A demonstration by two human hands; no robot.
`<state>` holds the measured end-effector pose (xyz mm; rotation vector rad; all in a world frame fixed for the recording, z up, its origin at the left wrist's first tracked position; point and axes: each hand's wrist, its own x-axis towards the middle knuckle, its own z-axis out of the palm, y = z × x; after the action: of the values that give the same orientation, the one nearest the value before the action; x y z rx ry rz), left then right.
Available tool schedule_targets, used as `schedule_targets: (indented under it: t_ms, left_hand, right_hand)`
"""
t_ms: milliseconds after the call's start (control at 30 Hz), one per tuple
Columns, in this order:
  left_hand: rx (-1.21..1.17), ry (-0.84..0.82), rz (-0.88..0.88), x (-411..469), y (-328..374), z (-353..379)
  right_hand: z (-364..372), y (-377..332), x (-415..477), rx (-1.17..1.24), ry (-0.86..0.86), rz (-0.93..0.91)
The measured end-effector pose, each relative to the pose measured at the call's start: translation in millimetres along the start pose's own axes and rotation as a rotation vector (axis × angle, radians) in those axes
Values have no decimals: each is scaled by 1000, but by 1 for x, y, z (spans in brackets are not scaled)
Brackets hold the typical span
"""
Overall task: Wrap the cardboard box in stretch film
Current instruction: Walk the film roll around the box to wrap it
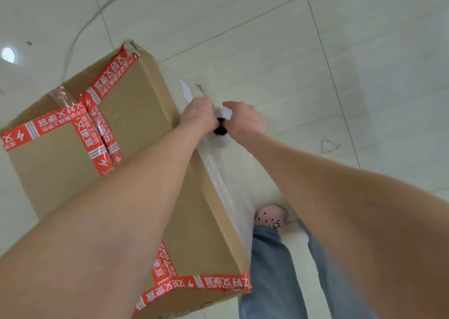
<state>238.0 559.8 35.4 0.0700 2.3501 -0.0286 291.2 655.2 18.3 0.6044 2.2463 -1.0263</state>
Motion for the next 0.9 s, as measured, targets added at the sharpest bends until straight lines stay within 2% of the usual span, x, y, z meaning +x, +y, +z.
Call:
schedule_targets:
  t_ms: [100, 200, 267, 367, 467, 567, 633, 733, 867, 900]
  left_hand:
    - [-73, 20, -90, 5, -2, -5]
    - [-82, 49, -136, 12, -2, -9]
    - [-85, 39, -137, 16, 0, -14]
    - [-115, 11, -45, 22, 3, -19]
    - [-137, -21, -9, 26, 6, -23]
    - [-186, 1, -77, 30, 3, -23]
    - [-226, 34, -157, 32, 3, -25]
    - [-262, 68, -240, 37, 8, -30]
    - [-247, 151, -312, 44, 11, -40]
    - [-260, 158, -333, 46, 7, -41]
  right_hand:
    - [-4, -5, 8, 26, -47, 2]
    - [-2, -4, 14, 368, -263, 267]
    - [-1, -6, 21, 470, -283, 348]
    - [-4, -12, 31, 300, -245, 247]
    - [-11, -19, 41, 69, -226, 57]
    - [-26, -28, 52, -153, -219, -67]
    - [-34, -33, 58, -185, -191, -94]
    - [-39, -32, 63, -66, -165, -64]
    - [-38, -28, 61, 327, -340, 274]
    - [-36, -29, 61, 387, -383, 312]
